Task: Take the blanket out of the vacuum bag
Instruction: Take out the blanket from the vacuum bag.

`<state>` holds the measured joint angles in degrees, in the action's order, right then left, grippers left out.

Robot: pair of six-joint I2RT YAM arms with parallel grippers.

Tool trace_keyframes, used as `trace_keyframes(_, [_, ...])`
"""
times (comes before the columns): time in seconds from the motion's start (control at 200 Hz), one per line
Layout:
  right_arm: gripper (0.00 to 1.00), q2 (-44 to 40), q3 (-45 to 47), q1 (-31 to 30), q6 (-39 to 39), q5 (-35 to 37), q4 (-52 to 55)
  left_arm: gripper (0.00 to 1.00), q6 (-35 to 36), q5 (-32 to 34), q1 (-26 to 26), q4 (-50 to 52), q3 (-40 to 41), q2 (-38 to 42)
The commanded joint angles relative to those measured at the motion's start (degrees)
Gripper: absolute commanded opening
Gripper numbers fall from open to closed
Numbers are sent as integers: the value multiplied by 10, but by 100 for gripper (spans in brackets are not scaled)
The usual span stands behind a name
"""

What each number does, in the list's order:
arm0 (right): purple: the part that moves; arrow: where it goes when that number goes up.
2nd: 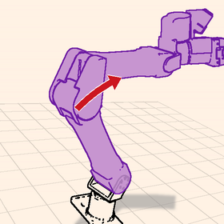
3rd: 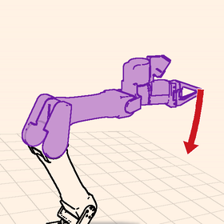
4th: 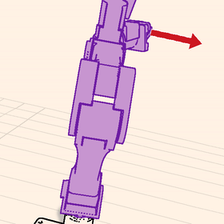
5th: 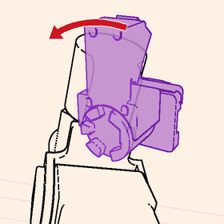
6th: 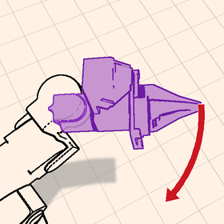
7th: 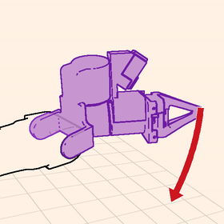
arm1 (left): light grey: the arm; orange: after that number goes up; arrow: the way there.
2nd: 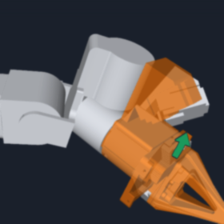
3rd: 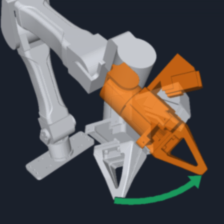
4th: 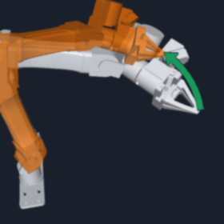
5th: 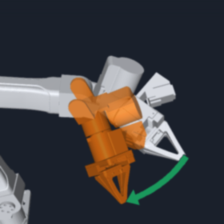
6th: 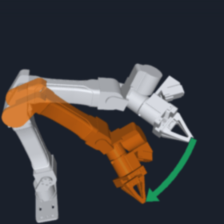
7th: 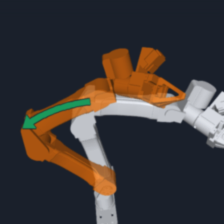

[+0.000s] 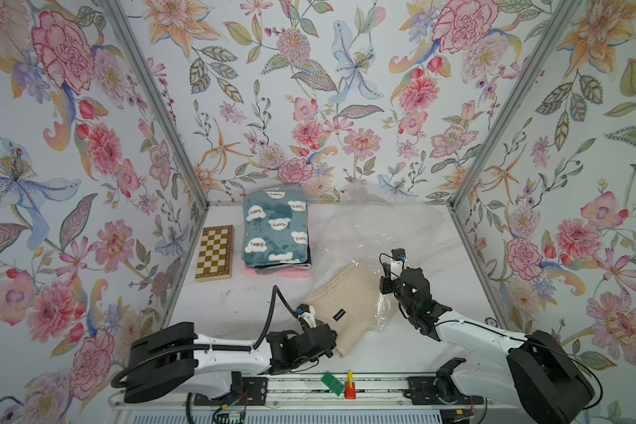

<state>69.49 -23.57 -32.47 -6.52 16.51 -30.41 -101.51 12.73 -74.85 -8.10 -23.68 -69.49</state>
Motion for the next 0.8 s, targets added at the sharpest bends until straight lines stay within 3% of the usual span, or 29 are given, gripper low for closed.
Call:
trace_keyframes(0.0, [0, 2, -14, 4, -8, 12, 3, 0, -22, 22, 3, 110, 37, 78])
trace_keyframes(0.085, [0, 4, -19, 5, -12, 15, 12, 0, -21, 27, 10, 175, 59, 144])
trace_keyframes(0.27, [0, 11, -23, 7, -16, 12, 16, 22, -30, 46, 13, 193, 115, 239])
trace_keyframes(0.45, [0, 9, -21, 8, -15, 12, 18, 55, -35, 52, 13, 245, 97, 242])
trace_keyframes(0.616, [0, 9, -21, 8, -15, 10, 17, 99, -48, 102, 14, 319, 57, 218])
trace_keyframes(0.706, [0, 10, -22, 9, -15, 7, 16, 99, -31, 118, 29, 279, 61, 212])
trace_keyframes(0.796, [0, 10, -22, 9, -15, 6, 17, 99, 20, 85, 68, 186, 83, 206])
